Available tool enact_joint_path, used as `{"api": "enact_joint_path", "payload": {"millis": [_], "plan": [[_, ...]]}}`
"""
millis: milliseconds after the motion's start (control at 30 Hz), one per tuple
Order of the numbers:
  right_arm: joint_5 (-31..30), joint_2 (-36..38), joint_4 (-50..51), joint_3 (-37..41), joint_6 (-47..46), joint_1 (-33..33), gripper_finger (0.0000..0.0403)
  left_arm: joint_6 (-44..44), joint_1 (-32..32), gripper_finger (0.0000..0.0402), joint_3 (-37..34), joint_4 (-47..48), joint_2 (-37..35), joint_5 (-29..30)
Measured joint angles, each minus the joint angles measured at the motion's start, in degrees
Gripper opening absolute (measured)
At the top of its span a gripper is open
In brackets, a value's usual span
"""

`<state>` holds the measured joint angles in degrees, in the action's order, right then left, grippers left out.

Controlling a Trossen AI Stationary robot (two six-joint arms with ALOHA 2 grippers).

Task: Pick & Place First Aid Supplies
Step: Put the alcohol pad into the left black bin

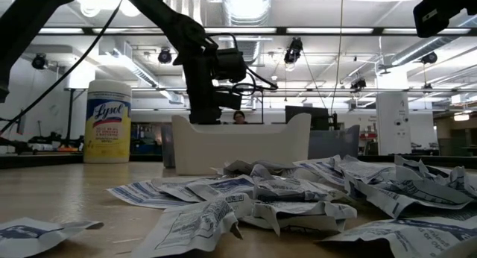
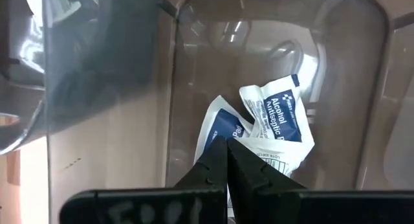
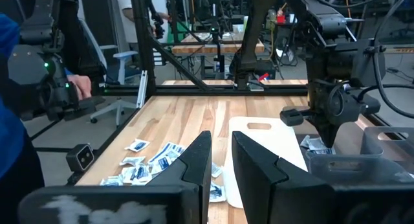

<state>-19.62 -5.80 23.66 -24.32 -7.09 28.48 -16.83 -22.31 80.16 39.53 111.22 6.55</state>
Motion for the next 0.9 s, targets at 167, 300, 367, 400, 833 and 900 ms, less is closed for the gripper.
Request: {"api": "enact_joint_path", "payload": {"millis": [167, 300, 367, 400, 833, 900], "plan": [[0.0, 0.0, 0.0, 0.0, 0.0, 0.0, 0.0059, 1.3, 0.0, 0.0001, 0.2, 0.2, 0.0, -1.4], [0.0, 0.0, 0.0, 0.0, 0.0, 0.0, 0.0059, 2.4, 0.0, 0.0022, 1.6, 0.5, 0.1, -1.9], [0.0, 0.0, 0.0, 0.0, 0.0, 0.0, 0.0059, 2.8, 0.0, 0.0046, 2.5, 0.8, 0.1, -2.0], [0.0, 0.0, 0.0, 0.0, 0.0, 0.0, 0.0059, 3.0, 0.0, 0.0060, 2.9, 1.0, 0.1, -2.0], [0.0, 0.0, 0.0, 0.0, 0.0, 0.0, 0.0059, 7.7, 0.3, 0.0168, 15.8, 19.8, 0.0, 0.8], [0.0, 0.0, 0.0, 0.0, 0.0, 0.0, 0.0059, 11.4, 0.7, 0.0168, 18.7, 23.9, 0.0, 0.4]]}}
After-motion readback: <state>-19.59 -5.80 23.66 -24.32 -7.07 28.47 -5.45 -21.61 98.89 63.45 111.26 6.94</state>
